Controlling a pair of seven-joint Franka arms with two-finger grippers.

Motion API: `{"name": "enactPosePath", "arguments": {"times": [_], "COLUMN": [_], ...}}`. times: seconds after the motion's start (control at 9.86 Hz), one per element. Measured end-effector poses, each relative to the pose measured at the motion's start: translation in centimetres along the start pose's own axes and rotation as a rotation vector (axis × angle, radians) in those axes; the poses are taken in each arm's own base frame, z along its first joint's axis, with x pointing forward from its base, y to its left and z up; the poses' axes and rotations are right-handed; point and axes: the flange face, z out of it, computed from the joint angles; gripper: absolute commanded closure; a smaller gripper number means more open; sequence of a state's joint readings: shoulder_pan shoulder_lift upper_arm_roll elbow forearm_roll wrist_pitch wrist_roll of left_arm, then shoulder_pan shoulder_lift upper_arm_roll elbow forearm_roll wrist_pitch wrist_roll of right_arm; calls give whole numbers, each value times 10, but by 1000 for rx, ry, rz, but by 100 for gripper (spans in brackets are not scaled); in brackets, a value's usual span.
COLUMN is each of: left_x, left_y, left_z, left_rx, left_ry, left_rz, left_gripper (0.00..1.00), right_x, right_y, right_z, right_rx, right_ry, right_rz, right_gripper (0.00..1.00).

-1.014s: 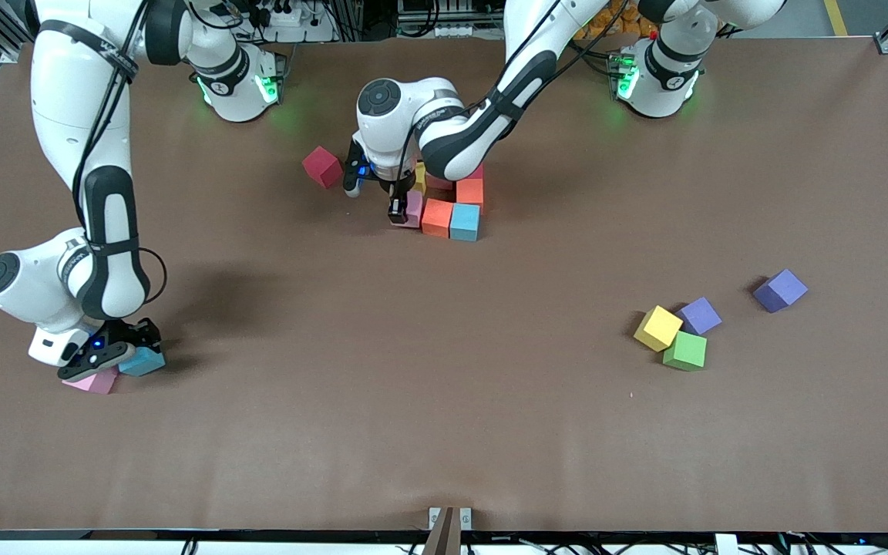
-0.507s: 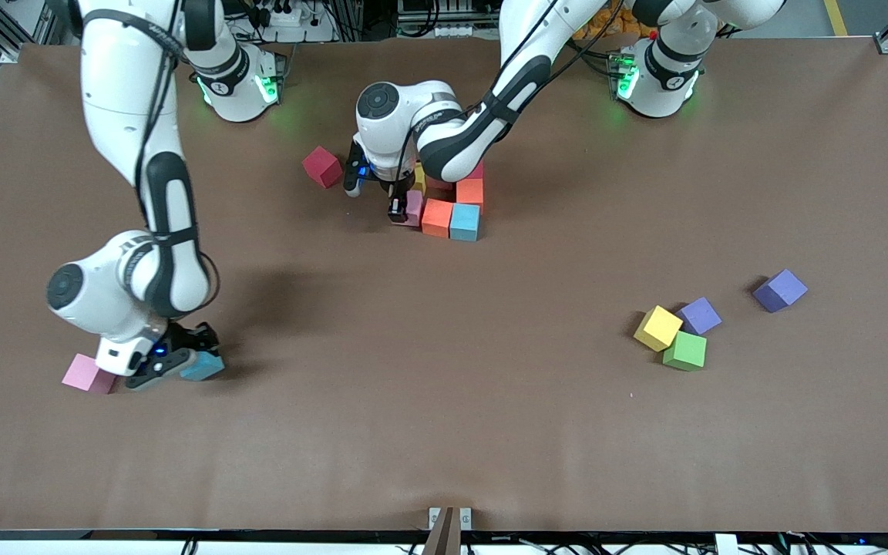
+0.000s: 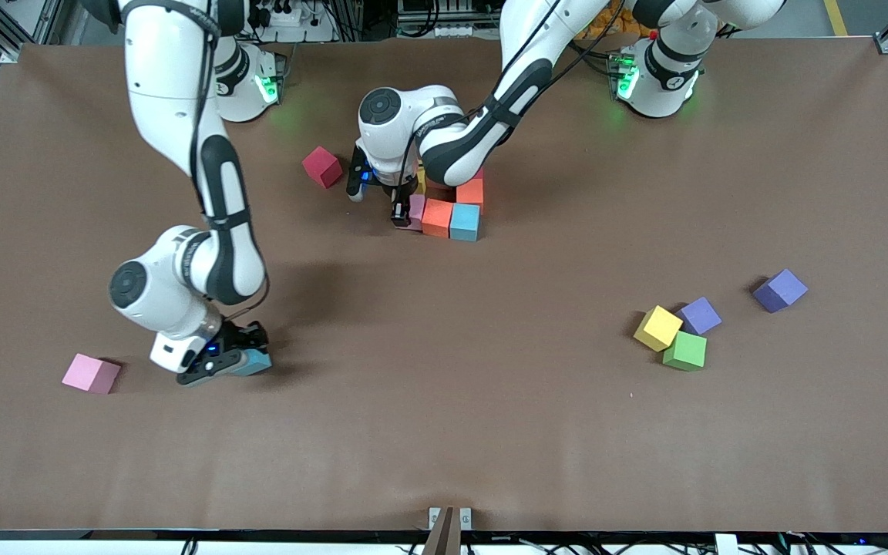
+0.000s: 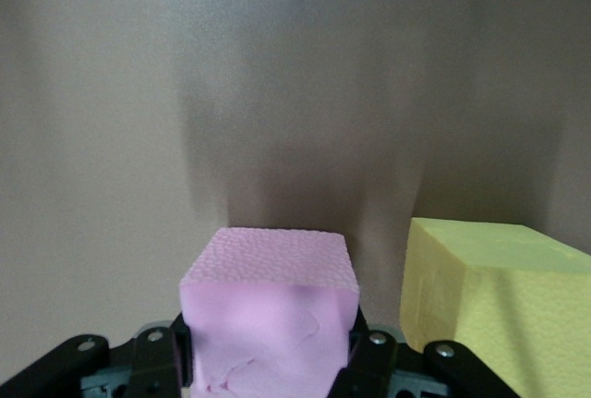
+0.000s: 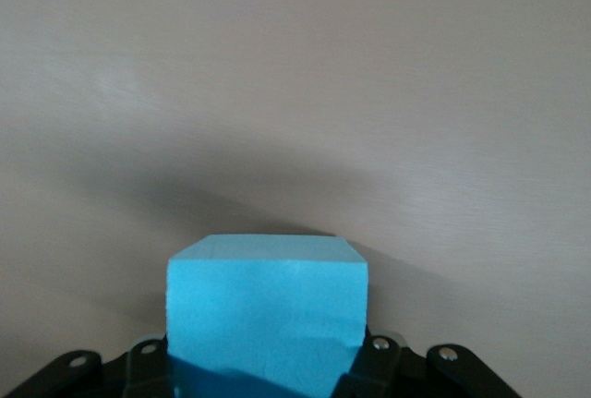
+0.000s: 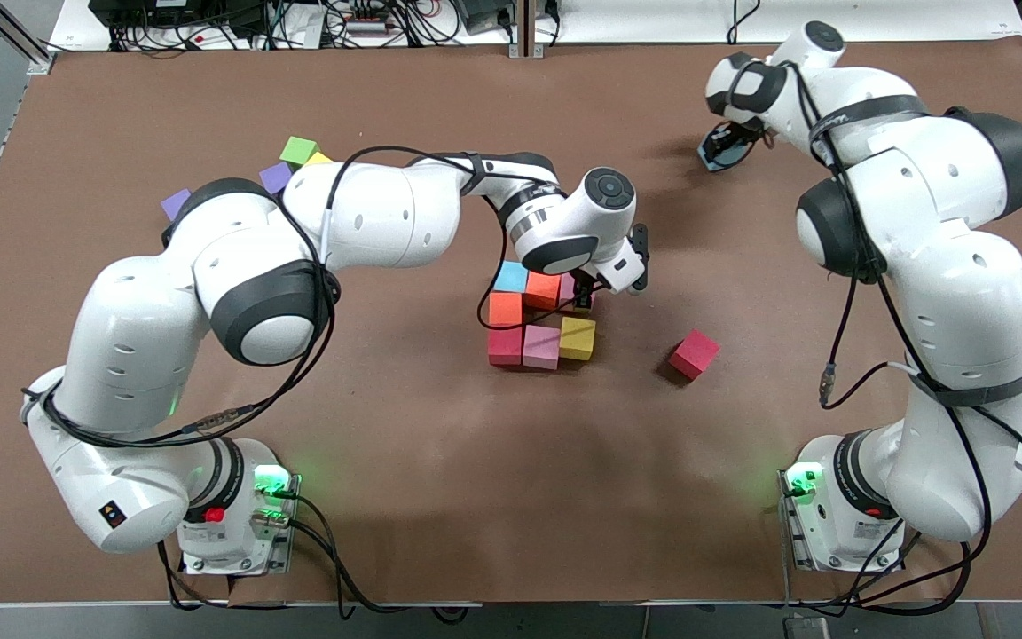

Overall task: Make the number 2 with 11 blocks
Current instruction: 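Carry the cyan cube toward the group while the left gripper holds pink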

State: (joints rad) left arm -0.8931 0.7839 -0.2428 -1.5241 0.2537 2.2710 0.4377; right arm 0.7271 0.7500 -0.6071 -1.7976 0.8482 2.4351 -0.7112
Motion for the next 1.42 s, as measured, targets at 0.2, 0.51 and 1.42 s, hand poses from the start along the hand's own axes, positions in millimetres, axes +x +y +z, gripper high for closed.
{"name": "enactPosePath", "arguments": {"times": [0.2,0.51,1.42], "left_x": [0,-1,5], "left_y": [1,0,-7], "left_z": [3,5,-13], "left_rx": [-3,-4,22], "left_ry": [-3,-6,25], "left_rz": [3,-11,-89], "left_gripper": [61,0,0], "right_x": [6,11,14], "right_y": [-35,-69,-140], "right_z": [-2,-10,-36], "right_rx": [25,24,15], "right_ry": [-8,-6,-57], "right_rz": [57,100,214], "right_gripper": [74,74,74]}}
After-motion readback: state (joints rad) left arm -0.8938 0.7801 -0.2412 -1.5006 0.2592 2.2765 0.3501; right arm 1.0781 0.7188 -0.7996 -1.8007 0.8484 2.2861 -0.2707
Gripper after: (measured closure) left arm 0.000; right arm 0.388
